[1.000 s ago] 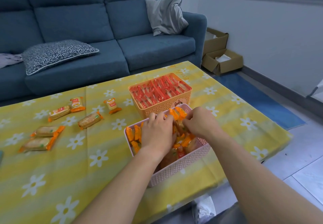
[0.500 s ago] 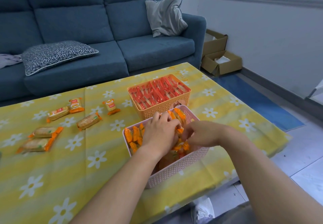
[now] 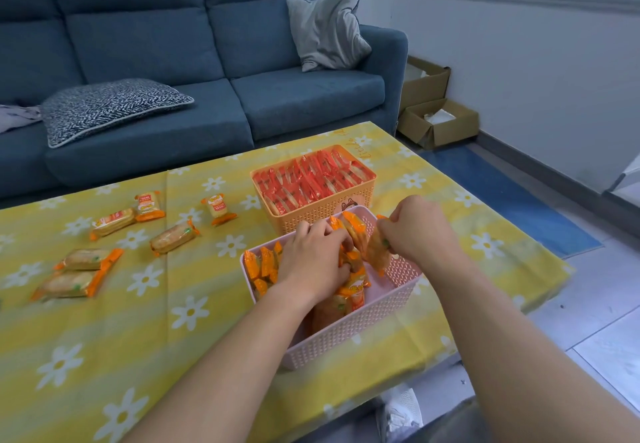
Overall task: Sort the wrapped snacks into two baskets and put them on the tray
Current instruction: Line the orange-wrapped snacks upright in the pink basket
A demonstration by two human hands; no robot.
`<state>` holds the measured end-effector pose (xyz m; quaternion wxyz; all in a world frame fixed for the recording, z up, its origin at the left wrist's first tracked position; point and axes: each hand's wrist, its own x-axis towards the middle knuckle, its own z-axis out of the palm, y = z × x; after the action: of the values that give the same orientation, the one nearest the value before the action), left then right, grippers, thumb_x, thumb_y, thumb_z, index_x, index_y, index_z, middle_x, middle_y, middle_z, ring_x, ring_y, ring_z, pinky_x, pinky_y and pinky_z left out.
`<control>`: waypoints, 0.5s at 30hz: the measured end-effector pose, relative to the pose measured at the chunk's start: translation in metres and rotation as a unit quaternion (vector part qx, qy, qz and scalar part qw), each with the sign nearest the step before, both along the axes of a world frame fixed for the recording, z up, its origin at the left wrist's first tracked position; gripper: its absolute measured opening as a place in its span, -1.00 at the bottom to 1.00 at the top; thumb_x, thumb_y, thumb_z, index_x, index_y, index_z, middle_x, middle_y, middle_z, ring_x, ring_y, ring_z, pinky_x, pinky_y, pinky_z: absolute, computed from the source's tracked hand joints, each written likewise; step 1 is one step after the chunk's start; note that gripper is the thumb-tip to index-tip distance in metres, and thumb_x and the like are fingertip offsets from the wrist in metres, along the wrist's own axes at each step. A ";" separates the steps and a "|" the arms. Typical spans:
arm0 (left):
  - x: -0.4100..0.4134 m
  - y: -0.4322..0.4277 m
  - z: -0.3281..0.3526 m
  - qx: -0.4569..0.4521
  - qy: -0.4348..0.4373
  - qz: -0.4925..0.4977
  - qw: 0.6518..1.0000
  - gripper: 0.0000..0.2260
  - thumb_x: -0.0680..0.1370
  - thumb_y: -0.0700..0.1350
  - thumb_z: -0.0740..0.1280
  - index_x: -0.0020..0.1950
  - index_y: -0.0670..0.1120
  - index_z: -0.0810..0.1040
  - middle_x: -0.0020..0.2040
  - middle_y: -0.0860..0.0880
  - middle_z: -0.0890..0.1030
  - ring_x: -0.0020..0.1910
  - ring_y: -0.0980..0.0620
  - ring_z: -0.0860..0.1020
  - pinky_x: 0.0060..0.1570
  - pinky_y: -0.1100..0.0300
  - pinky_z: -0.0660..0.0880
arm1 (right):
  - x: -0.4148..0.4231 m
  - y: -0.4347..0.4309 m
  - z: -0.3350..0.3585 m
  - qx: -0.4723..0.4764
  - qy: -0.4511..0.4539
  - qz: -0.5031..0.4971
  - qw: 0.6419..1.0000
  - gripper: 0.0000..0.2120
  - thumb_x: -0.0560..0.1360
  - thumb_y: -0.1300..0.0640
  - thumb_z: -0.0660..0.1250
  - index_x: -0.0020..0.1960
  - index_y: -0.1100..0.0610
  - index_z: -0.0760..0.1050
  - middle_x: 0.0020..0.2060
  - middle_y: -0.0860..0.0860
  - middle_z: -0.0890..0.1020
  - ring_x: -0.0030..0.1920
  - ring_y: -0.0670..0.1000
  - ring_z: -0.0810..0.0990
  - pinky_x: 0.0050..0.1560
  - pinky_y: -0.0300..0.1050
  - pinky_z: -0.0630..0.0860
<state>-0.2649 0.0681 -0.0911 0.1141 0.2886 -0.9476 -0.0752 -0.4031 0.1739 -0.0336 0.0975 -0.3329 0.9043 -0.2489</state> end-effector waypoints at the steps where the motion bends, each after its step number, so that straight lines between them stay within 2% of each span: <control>1: 0.000 0.000 0.000 0.003 -0.001 -0.001 1.000 -0.71 0.44 0.12 0.42 0.14 0.22 0.50 0.09 0.10 0.45 0.12 -0.06 0.36 0.07 0.05 0.39 | -0.001 -0.001 0.000 -0.010 -0.003 -0.008 1.000 -0.76 0.47 0.13 0.32 -0.22 0.31 0.59 -0.31 0.19 0.67 -0.27 0.19 0.67 -0.24 0.04 0.66; 6: 0.000 0.000 0.001 0.016 -0.007 -0.002 1.000 -0.70 0.44 0.10 0.42 0.15 0.22 0.50 0.11 0.09 0.44 0.13 -0.06 0.35 0.08 0.04 0.39 | 0.002 -0.010 -0.007 -0.008 -0.047 0.020 0.999 -0.73 0.51 0.10 0.35 -0.20 0.30 0.64 -0.28 0.19 0.69 -0.23 0.20 0.68 -0.15 0.11 0.67; 8: 0.001 0.000 0.003 0.027 -0.014 -0.009 1.000 -0.65 0.45 0.11 0.42 0.22 0.20 0.49 0.16 0.07 0.45 0.18 -0.08 0.35 0.12 0.02 0.39 | 0.006 -0.014 -0.011 0.022 -0.091 0.062 0.994 -0.77 0.48 0.21 0.27 -0.19 0.33 0.63 -0.25 0.23 0.69 -0.21 0.24 0.67 -0.13 0.08 0.66; 10: 0.005 0.002 0.008 0.042 0.003 -0.019 0.999 -0.58 0.45 0.12 0.43 0.29 0.17 0.46 0.21 0.07 0.47 0.21 -0.07 0.34 0.15 0.02 0.38 | 0.008 -0.016 -0.013 0.046 -0.129 0.086 0.987 -0.80 0.41 0.32 0.17 -0.25 0.33 0.55 -0.29 0.26 0.65 -0.29 0.24 0.59 -0.23 0.00 0.56; 13: 0.015 0.007 0.019 0.023 0.074 -0.036 0.996 -0.75 0.46 0.08 0.41 0.12 0.18 0.52 0.07 0.11 0.49 0.10 0.00 0.35 0.04 0.10 0.37 | 0.005 -0.015 -0.013 0.047 -0.164 0.086 0.981 -0.82 0.36 0.37 0.10 -0.33 0.29 0.44 -0.40 0.24 0.56 -0.33 0.20 0.56 -0.28 -0.01 0.45; 15: 0.021 0.013 0.026 0.012 0.072 -0.049 0.996 -0.90 0.48 0.05 0.38 -0.02 0.16 0.55 -0.08 0.14 0.46 0.00 0.03 0.38 -0.11 0.14 0.30 | 0.003 -0.011 -0.010 0.040 -0.147 0.070 0.986 -0.81 0.40 0.34 0.11 -0.29 0.32 0.46 -0.33 0.27 0.64 -0.26 0.25 0.67 -0.25 0.01 0.56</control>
<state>-0.2441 0.0809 -0.0650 0.1742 0.2368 -0.9491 -0.1130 -0.4004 0.1629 -0.0437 0.2597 -0.3511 0.8637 -0.2516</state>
